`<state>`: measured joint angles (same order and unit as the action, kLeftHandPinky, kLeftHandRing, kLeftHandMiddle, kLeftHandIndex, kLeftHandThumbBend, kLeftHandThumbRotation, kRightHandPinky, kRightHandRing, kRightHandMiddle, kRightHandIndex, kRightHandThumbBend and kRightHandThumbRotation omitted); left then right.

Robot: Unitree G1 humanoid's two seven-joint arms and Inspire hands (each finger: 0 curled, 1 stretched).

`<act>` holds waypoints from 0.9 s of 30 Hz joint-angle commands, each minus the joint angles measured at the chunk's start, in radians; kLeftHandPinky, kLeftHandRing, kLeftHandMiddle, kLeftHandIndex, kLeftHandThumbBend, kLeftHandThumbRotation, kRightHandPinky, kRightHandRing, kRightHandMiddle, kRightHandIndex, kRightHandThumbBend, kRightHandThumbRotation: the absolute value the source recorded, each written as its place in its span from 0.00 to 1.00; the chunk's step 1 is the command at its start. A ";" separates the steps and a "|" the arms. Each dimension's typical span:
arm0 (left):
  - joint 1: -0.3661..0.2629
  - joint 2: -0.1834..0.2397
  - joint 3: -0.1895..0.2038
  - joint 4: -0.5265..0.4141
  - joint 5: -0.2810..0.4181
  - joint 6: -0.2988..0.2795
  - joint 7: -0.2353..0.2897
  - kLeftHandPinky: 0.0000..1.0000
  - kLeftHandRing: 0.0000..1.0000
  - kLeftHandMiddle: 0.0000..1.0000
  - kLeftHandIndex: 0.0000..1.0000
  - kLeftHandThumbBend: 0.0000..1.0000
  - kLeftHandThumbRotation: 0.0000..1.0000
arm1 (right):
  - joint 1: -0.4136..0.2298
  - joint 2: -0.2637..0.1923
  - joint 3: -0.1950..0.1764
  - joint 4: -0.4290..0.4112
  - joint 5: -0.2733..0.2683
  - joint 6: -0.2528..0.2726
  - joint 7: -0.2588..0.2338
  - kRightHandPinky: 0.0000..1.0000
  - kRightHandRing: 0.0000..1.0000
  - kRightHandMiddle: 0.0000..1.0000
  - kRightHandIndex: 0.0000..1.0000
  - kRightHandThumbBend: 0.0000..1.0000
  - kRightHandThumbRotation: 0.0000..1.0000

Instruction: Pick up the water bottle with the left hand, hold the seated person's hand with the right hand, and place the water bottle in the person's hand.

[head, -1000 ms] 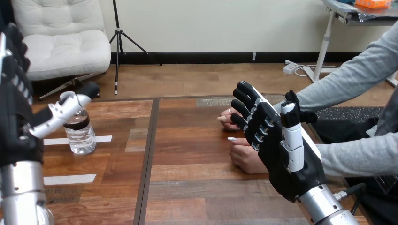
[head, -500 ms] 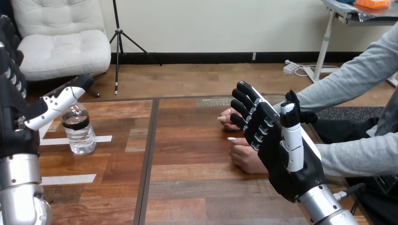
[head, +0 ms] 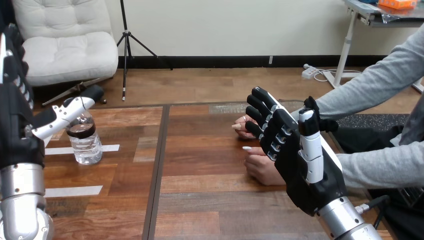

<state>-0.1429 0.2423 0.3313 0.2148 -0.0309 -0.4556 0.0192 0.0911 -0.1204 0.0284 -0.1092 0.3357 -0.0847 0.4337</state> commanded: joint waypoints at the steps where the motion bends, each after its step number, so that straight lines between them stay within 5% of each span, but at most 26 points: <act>1: -0.083 0.038 -0.018 0.047 0.013 0.023 -0.008 1.00 1.00 1.00 1.00 1.00 0.16 | -0.032 0.001 -0.003 -0.043 0.002 -0.009 0.003 1.00 1.00 0.98 0.96 0.84 1.00; 12: -0.130 0.053 -0.036 0.131 0.032 0.092 -0.002 1.00 1.00 1.00 1.00 1.00 0.23 | -0.034 0.001 -0.003 -0.040 0.007 -0.007 0.009 1.00 1.00 0.98 0.96 0.84 1.00; 27: -0.234 0.068 -0.060 0.314 0.099 0.136 0.072 1.00 1.00 1.00 1.00 1.00 0.22 | -0.041 0.002 -0.004 -0.031 0.005 -0.013 0.014 1.00 1.00 0.98 0.96 0.83 1.00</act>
<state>-0.2620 0.2757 0.2947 0.4708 0.0399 -0.3221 0.0662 0.0911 -0.1203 0.0289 -0.1092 0.3369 -0.0847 0.4429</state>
